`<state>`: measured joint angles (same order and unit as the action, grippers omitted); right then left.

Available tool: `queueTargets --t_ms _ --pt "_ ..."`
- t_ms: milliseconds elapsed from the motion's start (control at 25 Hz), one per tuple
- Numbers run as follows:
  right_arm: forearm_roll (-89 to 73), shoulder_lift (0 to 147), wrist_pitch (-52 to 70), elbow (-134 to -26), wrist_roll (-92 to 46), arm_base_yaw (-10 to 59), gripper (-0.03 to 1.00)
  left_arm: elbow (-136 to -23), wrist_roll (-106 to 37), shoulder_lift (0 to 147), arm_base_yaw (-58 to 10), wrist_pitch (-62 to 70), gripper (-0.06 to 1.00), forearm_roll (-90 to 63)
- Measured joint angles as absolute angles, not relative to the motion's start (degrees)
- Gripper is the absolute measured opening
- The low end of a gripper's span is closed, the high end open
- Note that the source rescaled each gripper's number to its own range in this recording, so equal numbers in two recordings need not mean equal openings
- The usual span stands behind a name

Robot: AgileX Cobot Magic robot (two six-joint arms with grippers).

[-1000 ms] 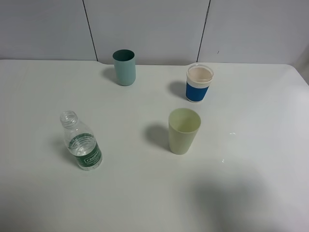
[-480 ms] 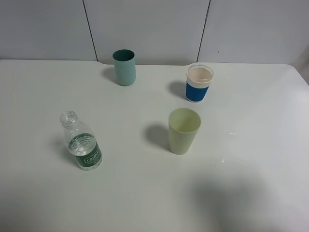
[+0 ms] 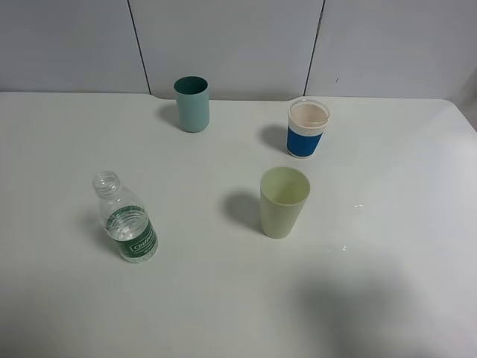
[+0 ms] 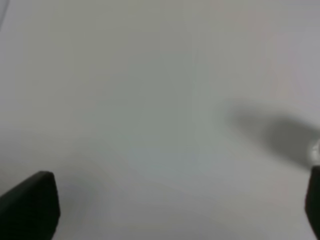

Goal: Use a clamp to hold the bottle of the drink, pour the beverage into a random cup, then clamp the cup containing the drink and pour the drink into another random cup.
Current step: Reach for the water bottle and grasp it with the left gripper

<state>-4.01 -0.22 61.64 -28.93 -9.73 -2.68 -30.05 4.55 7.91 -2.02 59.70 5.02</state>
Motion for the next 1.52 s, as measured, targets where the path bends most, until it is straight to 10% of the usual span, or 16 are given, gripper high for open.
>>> queueTargets --t_ms 720,1520 --pt "-4.0 -0.2 61.6 -28.9 -9.7 -2.7 1.00 -33.6 -6.8 40.6 -3.6 53.0 1.00 7.9" --pt "-4.1 -0.2 61.6 -28.9 -9.7 -2.7 1.00 -31.5 -17.7 58.3 -28.1 47.0 1.00 6.9"
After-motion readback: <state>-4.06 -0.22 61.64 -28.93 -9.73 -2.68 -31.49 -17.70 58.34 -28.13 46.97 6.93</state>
